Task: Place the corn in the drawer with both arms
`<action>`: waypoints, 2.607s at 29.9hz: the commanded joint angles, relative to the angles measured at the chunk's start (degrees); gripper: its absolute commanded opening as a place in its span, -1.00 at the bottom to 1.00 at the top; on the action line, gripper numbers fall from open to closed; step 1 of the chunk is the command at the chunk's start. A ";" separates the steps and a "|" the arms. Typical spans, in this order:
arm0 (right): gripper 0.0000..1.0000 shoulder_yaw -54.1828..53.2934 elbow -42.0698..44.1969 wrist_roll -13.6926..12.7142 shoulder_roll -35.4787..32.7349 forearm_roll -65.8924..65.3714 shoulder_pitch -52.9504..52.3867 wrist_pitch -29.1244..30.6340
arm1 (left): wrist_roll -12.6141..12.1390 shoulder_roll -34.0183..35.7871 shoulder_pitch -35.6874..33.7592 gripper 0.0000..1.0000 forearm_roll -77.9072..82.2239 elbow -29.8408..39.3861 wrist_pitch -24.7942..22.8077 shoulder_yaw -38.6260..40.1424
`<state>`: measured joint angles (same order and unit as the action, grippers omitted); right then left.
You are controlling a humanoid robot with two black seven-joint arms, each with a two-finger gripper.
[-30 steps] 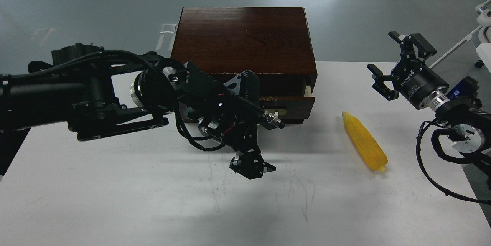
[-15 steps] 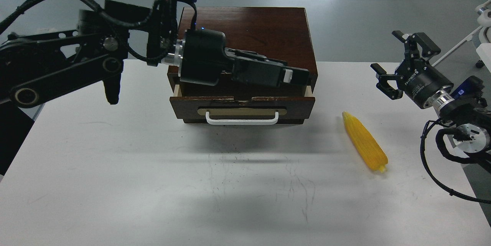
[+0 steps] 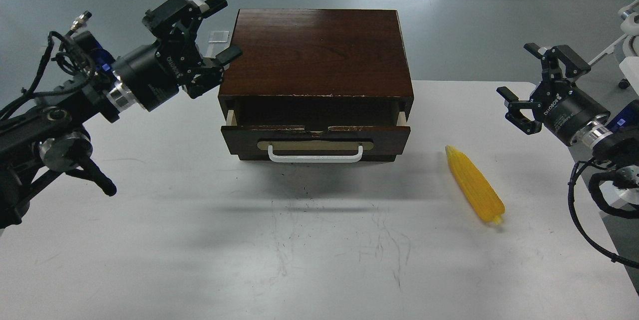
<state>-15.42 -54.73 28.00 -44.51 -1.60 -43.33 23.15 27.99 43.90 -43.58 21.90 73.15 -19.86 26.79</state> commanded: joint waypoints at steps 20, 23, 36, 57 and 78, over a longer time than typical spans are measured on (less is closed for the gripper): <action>1.00 13.74 -1.36 0.00 -6.05 -65.09 -1.32 -12.41 | 0.01 -0.66 14.84 0.98 -3.97 -4.07 0.26 11.97; 1.00 16.12 0.14 0.00 -3.75 -65.63 -2.63 -14.09 | 0.01 -0.66 14.84 0.98 -3.97 -3.98 0.26 11.97; 1.00 25.70 0.24 0.00 -0.40 -65.72 -9.14 -14.27 | 0.01 -1.18 14.84 0.98 -3.35 -3.98 0.17 11.97; -1.00 29.66 -1.95 0.00 -0.83 -65.99 -11.95 -14.27 | 0.01 -1.71 14.93 0.98 -3.26 -3.98 0.17 12.84; -0.95 48.27 -16.55 0.00 6.50 -68.27 -66.25 -10.67 | 0.01 -1.71 14.84 0.98 -3.17 -3.98 -0.18 13.64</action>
<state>26.47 -71.76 27.99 -46.72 -69.16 -101.84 12.80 28.00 42.12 -28.75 18.74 69.17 -20.02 40.44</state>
